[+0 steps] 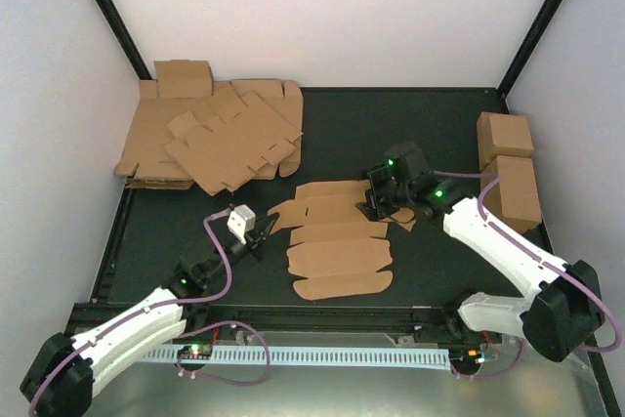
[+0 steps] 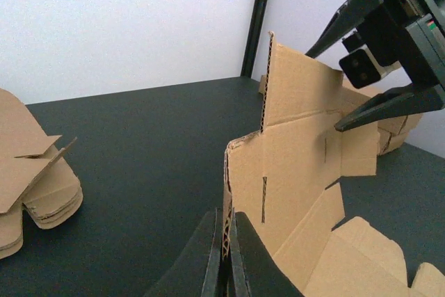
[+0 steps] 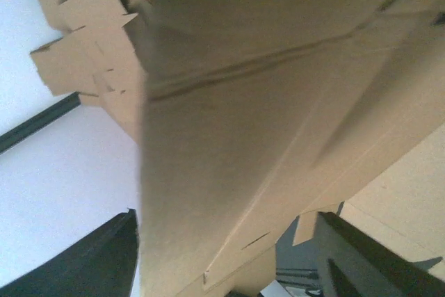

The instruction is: Fold the paper box

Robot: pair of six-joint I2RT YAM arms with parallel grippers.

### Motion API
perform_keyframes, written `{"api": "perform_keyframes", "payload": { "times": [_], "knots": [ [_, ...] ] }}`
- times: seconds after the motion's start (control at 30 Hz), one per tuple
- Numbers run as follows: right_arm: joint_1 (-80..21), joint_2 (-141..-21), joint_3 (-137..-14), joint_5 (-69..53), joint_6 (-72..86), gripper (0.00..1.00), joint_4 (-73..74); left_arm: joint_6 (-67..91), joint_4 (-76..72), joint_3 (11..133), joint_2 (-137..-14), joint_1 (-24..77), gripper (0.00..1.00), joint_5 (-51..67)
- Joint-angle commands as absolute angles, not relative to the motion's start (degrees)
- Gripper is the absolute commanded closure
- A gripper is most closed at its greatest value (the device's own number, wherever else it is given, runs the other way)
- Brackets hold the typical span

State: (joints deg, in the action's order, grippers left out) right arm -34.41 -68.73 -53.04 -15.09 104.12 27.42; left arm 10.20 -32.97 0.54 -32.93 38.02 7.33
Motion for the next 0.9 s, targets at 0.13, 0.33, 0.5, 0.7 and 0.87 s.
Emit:
{"api": "perform_keyframes", "payload": {
  "times": [0.13, 0.33, 0.5, 0.7, 0.87],
  "knots": [
    [-34.7, -68.7, -53.0, -13.3, 103.3, 0.56, 27.8, 10.1, -34.8, -1.9, -32.7, 38.6, 0.92, 7.9],
    [-34.7, -69.8, -51.4, -13.0, 99.7, 0.8, 25.2, 11.7, -32.5, -0.9, -33.3, 38.6, 0.57, 7.1],
    [-34.7, -71.4, -49.8, -12.9, 97.1, 0.89, 22.7, 11.1, -23.4, 4.4, -31.6, 38.5, 0.3, 9.7],
    [-34.7, -73.0, -50.3, -11.4, 93.1, 0.7, 24.6, 11.4, -13.7, 12.3, -35.1, 38.5, 0.3, 4.7],
    [-34.5, -75.7, -57.0, -6.5, 71.5, 0.68, 28.9, 21.4, -0.3, 21.1, -44.2, 38.2, 0.06, -4.6]
  ]
}}
